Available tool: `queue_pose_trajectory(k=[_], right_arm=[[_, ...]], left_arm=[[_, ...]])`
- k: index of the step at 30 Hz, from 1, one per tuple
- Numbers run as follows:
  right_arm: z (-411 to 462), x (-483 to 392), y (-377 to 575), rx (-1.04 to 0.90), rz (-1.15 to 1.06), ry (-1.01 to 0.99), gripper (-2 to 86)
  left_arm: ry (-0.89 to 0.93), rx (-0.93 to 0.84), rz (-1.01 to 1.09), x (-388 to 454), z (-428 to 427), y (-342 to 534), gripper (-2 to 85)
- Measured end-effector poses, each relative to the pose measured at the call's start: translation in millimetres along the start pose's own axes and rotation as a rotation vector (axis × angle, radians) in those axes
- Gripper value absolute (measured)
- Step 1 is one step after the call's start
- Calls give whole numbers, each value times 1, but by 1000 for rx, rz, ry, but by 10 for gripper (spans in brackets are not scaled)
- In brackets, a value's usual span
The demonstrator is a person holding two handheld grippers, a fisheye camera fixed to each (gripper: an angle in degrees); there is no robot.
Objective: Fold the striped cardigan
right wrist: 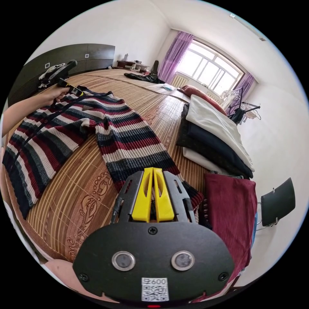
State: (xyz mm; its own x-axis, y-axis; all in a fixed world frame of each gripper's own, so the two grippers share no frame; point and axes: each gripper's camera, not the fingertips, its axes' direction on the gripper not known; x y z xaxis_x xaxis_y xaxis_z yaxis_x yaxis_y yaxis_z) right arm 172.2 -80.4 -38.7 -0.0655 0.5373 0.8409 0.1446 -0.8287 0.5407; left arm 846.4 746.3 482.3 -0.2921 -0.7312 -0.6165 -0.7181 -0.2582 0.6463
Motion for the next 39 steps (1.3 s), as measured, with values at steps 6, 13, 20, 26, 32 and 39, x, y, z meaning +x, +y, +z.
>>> queue_pose_trajectory(k=[6, 13, 20, 26, 32, 39], right_arm=[[-1, -1, -1, -1, -1, 1, -8], [-1, 0, -1, 0, 1, -1, -8], [-2, -1, -2, 1, 1, -1, -8], [-2, -2, -3, 0, 0, 0, -8], [-2, -4, -4, 0, -1, 2, -9], [-1, -5, -4, 0, -2, 3, -9]], left_arm=[[97, -13, -22, -5, 4, 4, 75], [12, -16, 8, 6, 17, 8, 64], [54, 33, -27, -3, 20, 21, 11], [63, 127, -72, -18, 11, 38, 6], [98, 189, 18, -8, 11, 46, 6], [99, 116, 64, 5, 45, 43, 9]])
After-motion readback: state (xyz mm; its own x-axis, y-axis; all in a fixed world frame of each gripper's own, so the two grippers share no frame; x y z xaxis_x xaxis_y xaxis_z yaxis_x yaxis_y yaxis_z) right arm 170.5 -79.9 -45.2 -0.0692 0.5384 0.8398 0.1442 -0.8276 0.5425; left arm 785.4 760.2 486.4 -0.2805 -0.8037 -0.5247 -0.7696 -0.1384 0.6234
